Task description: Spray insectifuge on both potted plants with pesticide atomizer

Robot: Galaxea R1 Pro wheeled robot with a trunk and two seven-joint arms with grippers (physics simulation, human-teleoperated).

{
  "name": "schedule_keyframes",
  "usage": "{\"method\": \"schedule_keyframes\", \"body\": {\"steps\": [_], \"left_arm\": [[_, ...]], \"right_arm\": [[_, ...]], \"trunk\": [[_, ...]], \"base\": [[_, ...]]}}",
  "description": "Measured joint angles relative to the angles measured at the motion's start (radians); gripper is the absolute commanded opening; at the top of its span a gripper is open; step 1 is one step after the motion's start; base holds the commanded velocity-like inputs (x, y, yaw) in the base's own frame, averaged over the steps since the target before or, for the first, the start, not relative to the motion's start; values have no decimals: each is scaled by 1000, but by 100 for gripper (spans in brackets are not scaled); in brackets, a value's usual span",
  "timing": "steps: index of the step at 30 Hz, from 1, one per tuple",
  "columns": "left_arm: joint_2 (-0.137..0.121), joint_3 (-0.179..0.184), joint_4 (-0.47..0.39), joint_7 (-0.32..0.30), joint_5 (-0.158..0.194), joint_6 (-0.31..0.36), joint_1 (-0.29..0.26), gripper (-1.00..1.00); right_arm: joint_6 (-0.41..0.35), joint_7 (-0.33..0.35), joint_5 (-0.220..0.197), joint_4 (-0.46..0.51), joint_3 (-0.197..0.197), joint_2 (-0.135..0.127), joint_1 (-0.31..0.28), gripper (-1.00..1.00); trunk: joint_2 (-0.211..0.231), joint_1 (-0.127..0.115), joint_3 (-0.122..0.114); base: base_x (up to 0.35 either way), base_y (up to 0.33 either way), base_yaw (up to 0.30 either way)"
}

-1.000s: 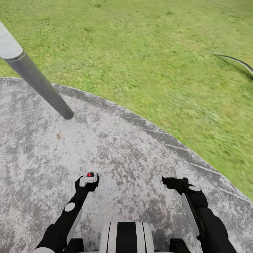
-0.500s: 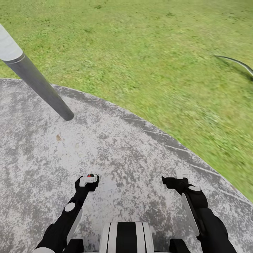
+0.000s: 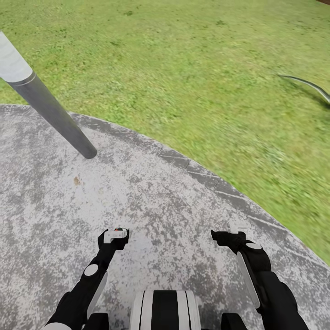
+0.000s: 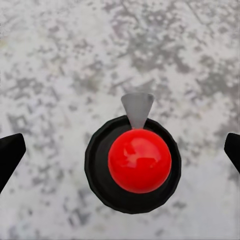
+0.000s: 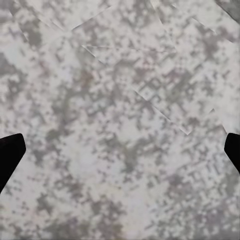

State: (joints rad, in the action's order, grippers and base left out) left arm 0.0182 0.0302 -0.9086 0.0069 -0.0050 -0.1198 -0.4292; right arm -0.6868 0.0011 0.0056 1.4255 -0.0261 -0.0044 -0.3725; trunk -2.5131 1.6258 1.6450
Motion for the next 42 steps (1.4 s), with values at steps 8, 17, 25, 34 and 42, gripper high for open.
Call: {"method": "schedule_keyframes", "body": {"steps": [8,17,25,34,42], "left_arm": [[0,0,0,0,0,0,0,100],[0,0,0,0,0,0,0,100],[0,-1,0,0,1,0,0,100],[0,-2,0,0,1,0,0,100],[0,-1,0,0,0,0,0,100]], "right_arm": [[0,0,0,0,0,0,0,100],[0,0,-2,0,-1,0,0,100],[0,0,-4,0,-1,0,0,100],[0,0,-4,0,-2,0,0,100],[0,0,-5,0,-3,0,0,100]], "trunk": [[0,0,0],[0,0,0],[0,0,0],[0,0,0],[0,0,0]], "base": [[0,0,0],[0,0,0],[-20,-24,0],[-1,-2,0],[0,0,0]]}}
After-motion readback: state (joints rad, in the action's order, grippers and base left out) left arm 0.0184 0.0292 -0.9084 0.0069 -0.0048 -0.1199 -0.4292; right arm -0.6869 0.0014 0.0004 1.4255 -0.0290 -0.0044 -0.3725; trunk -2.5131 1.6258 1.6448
